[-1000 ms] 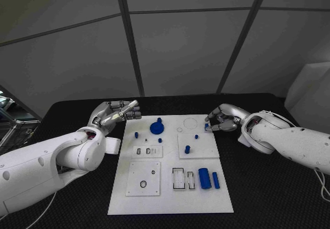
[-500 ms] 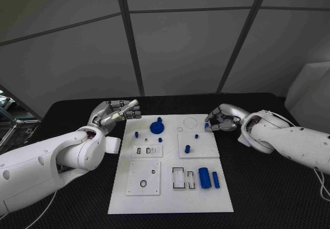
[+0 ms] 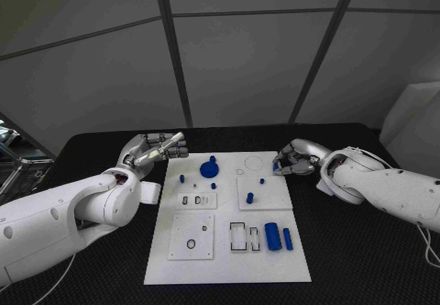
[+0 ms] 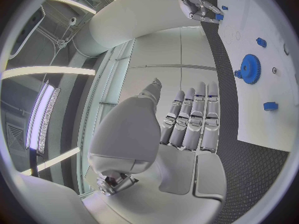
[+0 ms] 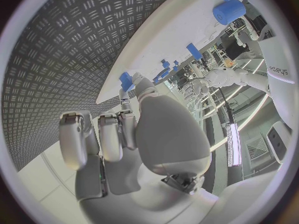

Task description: Assemble the parts on the task board

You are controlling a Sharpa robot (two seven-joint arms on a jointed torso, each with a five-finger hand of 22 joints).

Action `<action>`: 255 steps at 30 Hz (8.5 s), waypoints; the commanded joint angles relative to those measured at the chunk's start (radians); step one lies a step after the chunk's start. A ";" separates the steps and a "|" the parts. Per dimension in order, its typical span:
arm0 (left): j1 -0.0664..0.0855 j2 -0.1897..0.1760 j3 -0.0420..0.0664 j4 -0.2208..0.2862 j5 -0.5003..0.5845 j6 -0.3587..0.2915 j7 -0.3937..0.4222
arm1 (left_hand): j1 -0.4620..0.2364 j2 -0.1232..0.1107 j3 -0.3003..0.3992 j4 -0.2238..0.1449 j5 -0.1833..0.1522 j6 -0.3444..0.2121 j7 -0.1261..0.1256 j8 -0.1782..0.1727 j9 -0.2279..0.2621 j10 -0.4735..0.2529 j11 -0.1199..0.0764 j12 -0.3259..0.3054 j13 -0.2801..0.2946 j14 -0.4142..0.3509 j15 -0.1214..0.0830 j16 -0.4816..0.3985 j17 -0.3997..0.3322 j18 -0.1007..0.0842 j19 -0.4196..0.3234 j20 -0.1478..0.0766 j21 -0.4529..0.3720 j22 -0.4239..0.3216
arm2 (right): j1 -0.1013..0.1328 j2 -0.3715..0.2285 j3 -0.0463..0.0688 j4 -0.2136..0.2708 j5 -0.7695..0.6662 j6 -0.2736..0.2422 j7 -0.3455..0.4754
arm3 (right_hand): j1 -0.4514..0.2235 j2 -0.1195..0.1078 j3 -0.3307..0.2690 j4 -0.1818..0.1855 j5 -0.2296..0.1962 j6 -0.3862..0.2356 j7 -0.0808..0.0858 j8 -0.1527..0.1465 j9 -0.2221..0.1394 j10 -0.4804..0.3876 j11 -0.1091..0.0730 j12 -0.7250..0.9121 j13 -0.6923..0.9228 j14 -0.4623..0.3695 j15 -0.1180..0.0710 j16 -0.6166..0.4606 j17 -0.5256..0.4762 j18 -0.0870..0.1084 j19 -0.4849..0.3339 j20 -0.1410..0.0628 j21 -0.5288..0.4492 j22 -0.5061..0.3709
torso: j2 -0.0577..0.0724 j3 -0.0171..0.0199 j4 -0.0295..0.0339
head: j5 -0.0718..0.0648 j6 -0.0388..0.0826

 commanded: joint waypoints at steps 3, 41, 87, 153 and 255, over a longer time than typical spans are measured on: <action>0.001 0.000 0.001 0.001 -0.005 0.007 0.002 | -0.003 0.010 -0.001 -0.005 -0.005 0.003 0.000 -0.003 0.001 0.007 0.000 -0.006 0.001 -0.001 -0.001 -0.004 0.001 -0.013 -0.007 0.002 -0.003 -0.001 | 0.000 0.003 0.001 -0.001 -0.009 0.014 0.003 | 0.001 0.011 0.006 -0.003 -0.003 0.008 0.000 0.005 0.001 0.027 -0.005 0.005 0.166 0.096 -0.005 0.001 0.230 -0.007 0.077 -0.002 0.003 0.236 | 0.000 0.0002 -0.0003 | 0.000 0.000; 0.001 -0.001 0.001 -0.004 -0.005 0.005 -0.001 | -0.002 0.011 -0.001 -0.007 -0.005 0.003 0.001 -0.004 0.000 0.008 0.000 -0.006 0.001 0.000 -0.001 -0.006 0.002 -0.013 -0.007 0.002 -0.002 -0.001 | 0.000 -0.034 0.003 0.132 -0.025 -0.115 -0.046 | 0.024 0.085 0.095 -0.019 -0.087 0.083 -0.030 0.029 0.004 0.039 -0.032 0.016 0.178 0.099 -0.027 0.006 0.240 -0.015 0.102 -0.023 0.020 0.263 | -0.004 -0.0013 -0.0032 | 0.001 -0.006; 0.003 0.034 0.001 -0.057 -0.005 0.014 -0.013 | -0.003 0.013 -0.002 -0.008 -0.005 0.005 0.000 -0.004 0.001 0.009 -0.001 -0.007 0.001 0.001 -0.001 -0.008 0.003 -0.013 -0.008 0.002 -0.002 -0.001 | -0.054 0.304 -0.035 0.231 -0.326 -0.073 -0.351 | 0.017 0.078 0.106 -0.025 -0.085 0.091 -0.033 0.031 0.005 0.038 -0.036 0.013 0.176 0.097 -0.032 0.003 0.235 -0.015 0.102 -0.028 0.020 0.263 | -0.023 -0.0066 0.0056 | 0.054 -0.056; 0.003 0.031 0.001 -0.058 -0.005 0.022 -0.019 | -0.002 0.014 -0.002 -0.009 -0.005 0.005 0.000 -0.005 0.001 0.010 -0.001 -0.007 0.001 0.001 -0.001 -0.009 0.003 -0.013 -0.009 0.002 -0.001 -0.001 | -0.070 0.327 -0.041 0.206 -0.365 -0.009 -0.363 | -0.064 0.000 0.085 -0.005 -0.039 -0.005 0.002 -0.022 -0.012 -0.002 -0.005 -0.037 0.132 0.094 -0.007 -0.004 0.221 -0.012 0.093 -0.009 0.013 0.254 | -0.023 -0.0065 0.0043 | 0.064 -0.070; 0.141 0.276 -0.109 -0.216 -1.014 0.615 -0.962 | -0.141 0.116 -0.322 0.121 -0.003 0.022 -0.159 0.417 0.445 0.373 -0.168 1.194 1.173 0.344 -0.160 0.019 0.441 -0.142 0.576 -0.159 1.086 1.180 | 0.065 -0.006 0.000 0.305 0.301 -0.235 -0.008 | 0.071 -0.028 0.050 0.149 0.176 0.008 -0.016 0.034 -0.014 -0.329 -0.029 -0.875 -0.682 -0.047 -0.033 -0.788 -0.556 0.147 -0.358 -0.033 -0.679 -0.462 | -0.082 0.0170 -0.0188 | 0.105 -0.110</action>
